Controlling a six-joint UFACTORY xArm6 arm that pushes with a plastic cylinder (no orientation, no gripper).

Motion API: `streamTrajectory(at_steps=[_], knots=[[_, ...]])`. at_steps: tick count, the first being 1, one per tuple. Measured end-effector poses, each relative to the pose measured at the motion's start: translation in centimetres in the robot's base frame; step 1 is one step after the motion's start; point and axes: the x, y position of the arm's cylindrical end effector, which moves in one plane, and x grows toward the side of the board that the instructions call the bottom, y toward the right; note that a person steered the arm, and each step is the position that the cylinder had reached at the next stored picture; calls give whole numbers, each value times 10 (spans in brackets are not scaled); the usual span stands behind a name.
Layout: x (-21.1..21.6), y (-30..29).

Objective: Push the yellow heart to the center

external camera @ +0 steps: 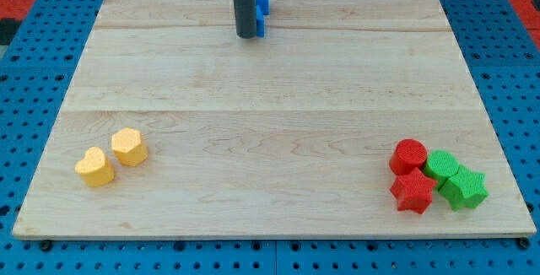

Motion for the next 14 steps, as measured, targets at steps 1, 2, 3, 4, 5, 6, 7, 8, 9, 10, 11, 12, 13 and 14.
streamTrajectory(at_steps=[1,2,3,4,5,6,7,8,9,10,11,12,13,14], knots=[[-16,10],[-17,12],[34,-34],[84,-144],[142,-234],[211,-251],[285,-239],[297,-205],[262,-188],[223,-168],[181,-149],[143,-147],[107,-130],[91,-90]])
